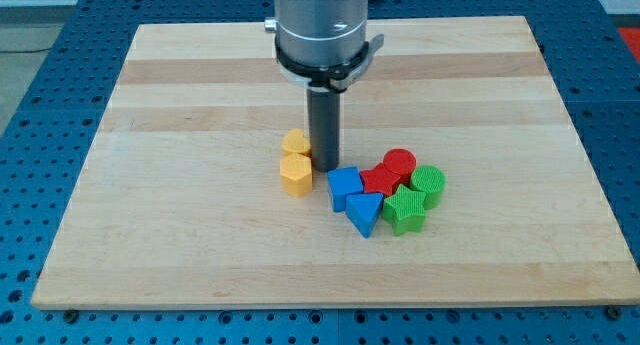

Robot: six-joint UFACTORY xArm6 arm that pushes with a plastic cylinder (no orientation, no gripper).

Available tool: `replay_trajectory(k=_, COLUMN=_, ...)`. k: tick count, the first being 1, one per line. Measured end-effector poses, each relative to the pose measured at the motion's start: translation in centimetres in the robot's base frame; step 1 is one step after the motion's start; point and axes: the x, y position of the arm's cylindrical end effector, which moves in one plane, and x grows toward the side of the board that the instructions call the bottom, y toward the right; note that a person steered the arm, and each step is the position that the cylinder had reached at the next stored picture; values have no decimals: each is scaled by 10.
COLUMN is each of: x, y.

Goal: Move the yellow heart to the top right of the yellow hexagon

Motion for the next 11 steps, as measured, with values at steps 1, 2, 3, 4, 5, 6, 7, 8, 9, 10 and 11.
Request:
replay_trajectory(k=1, x=9, y=-18)
replay_trajectory(k=2, x=21, y=-38)
replay_trajectory(k=3, x=38, y=-59)
replay_trajectory(k=4, x=31, y=-39)
replay_trajectory(k=5, x=10, y=17)
replay_trajectory(k=6, x=-20, y=37)
replay_trajectory(k=7, x=-32, y=9)
replay_trajectory(k=8, x=-32, y=-28)
replay_trajectory(k=9, x=-22, y=-43)
replay_trajectory(k=10, x=-13, y=-57)
replay_trajectory(k=11, x=-40, y=-51)
